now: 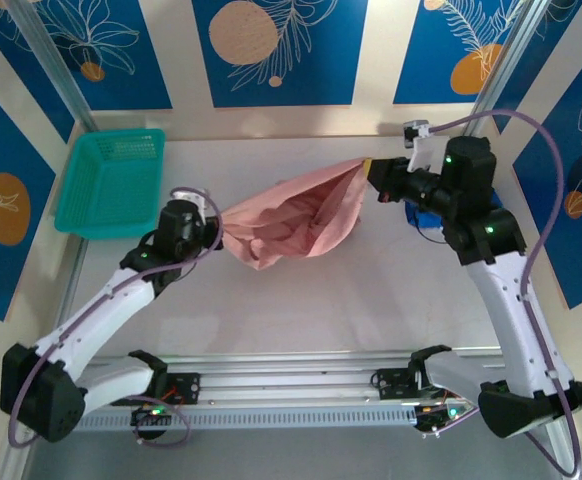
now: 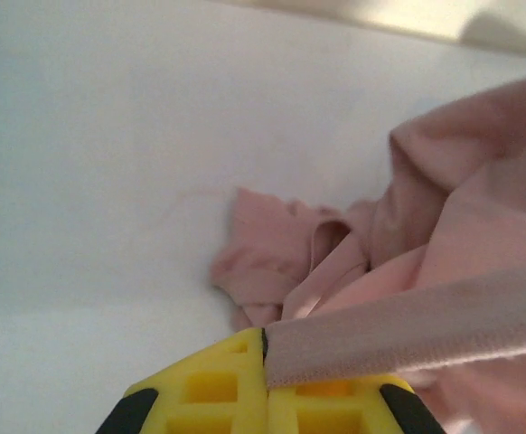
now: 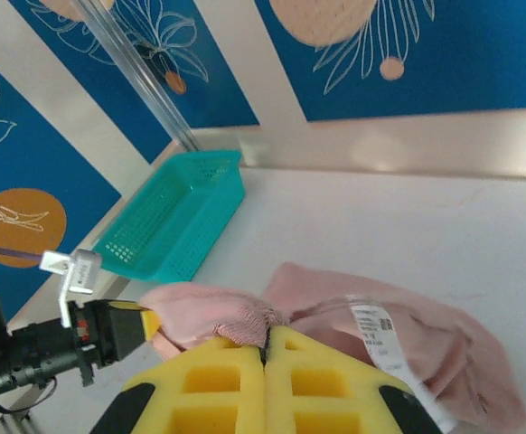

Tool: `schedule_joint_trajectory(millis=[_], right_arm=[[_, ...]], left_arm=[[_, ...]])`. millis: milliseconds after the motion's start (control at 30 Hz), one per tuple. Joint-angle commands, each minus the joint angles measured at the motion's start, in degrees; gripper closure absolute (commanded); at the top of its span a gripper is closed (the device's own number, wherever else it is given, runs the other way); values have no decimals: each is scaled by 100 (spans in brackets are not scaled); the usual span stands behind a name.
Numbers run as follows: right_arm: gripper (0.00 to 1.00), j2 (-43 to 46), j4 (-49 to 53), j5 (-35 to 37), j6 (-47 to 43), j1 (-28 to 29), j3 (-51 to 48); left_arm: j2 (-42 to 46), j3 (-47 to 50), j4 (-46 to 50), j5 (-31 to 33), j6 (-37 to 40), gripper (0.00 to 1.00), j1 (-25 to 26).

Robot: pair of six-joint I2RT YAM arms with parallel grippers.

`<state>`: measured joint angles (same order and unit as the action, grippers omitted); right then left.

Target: Fold the inside-out t-shirt

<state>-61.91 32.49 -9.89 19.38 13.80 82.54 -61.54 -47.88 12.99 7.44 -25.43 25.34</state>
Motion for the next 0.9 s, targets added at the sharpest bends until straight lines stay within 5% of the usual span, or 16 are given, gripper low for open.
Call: schedule_joint_trajectory(millis=[0,233,433,600,700,867], right_arm=[[100,-14,415,479,-275,-217,159],[100,-128,444,940,-386,-245,-374],[100,-216,77,501,-113,-219,-878],[100,-457,-55,468,-3,-214,-1009],[100,-614,-163,424,39,-212,-1005],[100,-895,-264,325,85,-203,-994]], left_arm=[[342,64,353,454,-39,100,-288],[408,187,275,269,387,100,-315],[-95,534,-193,-880,347,100,-131],[-809,1009,-531,-341,163,99,299],[-1117,1157,-692,-1,65,90,313],[-915,1331,-497,93,-43,49,721]])
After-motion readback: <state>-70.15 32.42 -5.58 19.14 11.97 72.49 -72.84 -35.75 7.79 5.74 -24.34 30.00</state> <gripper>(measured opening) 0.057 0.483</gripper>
